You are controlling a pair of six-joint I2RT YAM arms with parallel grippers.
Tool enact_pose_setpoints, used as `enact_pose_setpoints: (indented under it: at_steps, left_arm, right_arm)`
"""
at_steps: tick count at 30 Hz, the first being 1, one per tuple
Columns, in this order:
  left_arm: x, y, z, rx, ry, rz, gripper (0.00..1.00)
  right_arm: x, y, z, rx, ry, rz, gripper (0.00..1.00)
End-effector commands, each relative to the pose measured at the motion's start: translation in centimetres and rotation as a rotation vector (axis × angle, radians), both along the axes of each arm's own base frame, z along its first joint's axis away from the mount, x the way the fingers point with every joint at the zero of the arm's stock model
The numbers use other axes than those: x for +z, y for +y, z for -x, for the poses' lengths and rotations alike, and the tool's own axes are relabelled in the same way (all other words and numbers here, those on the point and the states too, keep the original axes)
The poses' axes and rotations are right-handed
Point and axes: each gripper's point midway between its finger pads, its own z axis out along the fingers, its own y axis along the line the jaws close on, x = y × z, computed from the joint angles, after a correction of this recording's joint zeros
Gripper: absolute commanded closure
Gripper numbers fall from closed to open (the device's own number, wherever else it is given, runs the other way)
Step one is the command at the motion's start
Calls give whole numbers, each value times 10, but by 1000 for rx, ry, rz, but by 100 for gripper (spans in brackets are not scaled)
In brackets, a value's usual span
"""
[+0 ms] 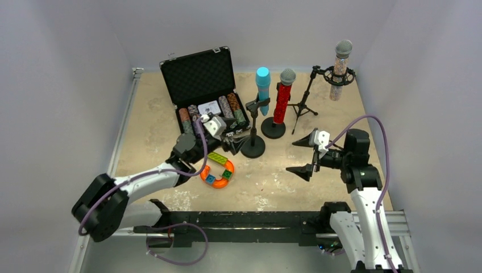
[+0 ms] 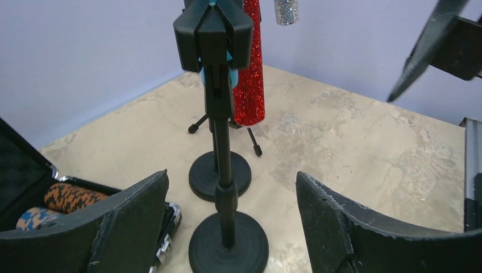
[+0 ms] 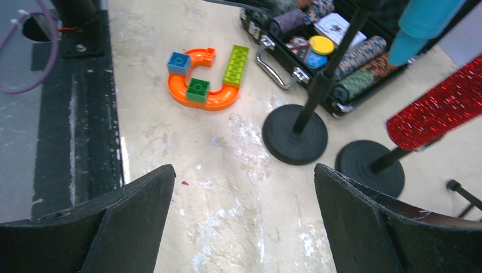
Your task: Attach the microphones to the stand
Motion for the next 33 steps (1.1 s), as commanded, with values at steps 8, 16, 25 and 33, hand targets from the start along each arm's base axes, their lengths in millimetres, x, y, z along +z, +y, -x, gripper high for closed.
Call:
enact_pose_setpoints:
  at_steps: [8,16,25,33]
  left_arm:
    - [10,112,60,281,392,-124,1]
    - [-1,218,67,692,496,-261,0]
    - [-4,230,61,724,516,-244,0]
    - [-10,241,75,734,435,-228,0]
  right_arm:
    - [19,-49,-43,-387,-12,-11,1]
    - [40,-123,-74,-941,167,-116,1]
    - [58,-208,-69,-1537,205,-297,1]
    - [57,-204,-71,-1507,206,-286,1]
